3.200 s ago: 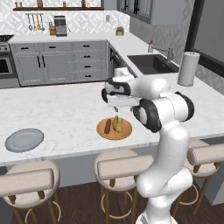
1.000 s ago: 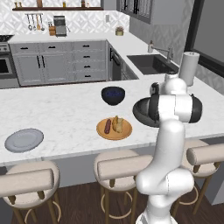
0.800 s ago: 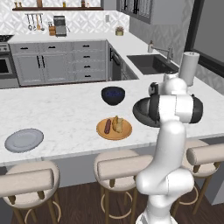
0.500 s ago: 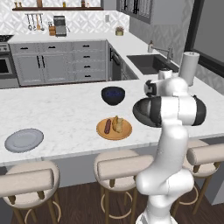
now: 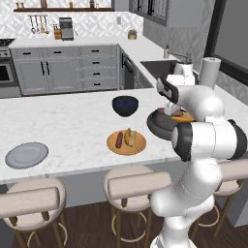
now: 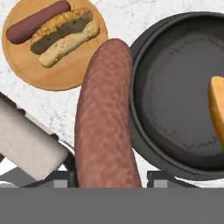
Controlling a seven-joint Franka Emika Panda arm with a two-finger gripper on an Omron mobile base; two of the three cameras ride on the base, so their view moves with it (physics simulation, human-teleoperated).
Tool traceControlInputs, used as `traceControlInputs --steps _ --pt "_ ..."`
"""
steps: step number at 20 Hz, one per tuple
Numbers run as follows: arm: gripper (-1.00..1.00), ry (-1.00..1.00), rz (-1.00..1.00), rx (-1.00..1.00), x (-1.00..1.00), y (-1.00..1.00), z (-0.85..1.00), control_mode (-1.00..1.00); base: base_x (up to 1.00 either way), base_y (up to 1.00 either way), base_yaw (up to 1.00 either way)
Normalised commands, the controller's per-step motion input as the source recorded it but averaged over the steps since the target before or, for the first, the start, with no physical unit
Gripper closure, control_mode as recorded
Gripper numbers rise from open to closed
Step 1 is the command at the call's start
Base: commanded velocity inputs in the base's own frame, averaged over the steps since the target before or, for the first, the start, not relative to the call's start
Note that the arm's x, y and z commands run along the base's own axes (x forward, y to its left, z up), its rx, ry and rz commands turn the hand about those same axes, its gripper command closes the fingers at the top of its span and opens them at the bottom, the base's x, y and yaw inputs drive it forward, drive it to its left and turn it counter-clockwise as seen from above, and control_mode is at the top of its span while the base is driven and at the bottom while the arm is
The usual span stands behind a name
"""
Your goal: Place one bun and one sausage from the bowl on each plate.
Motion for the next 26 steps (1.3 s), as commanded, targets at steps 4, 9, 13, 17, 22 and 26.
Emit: traceControlInputs --steps 4,9,13,17,22,26 --pt "1.0 -0.14 -0.05 0.07 -1.0 0.92 0.63 -1.0 0.0 0.0 0.0" --pt "1.0 -0.2 0.06 -0.01 -1.0 0.88 0.35 -1.0 0.0 0.0 0.0" --pt "1.0 -0.01 0.03 -0.02 -0.57 0.37 0.02 -1.0 0.0 0.0 0.0" --pt "1.0 0.0 0.0 0.0 0.0 0.01 0.0 -1.0 0.0 0.0 0.0" --pt "1.0 -0.01 -0.02 0.0 0.0 0.25 -0.01 1.0 0.0 0.16 0.0" --pt "1.0 0.0 0.0 0.0 0.0 0.0 0.0 1.0 0.0 1.0 -0.07"
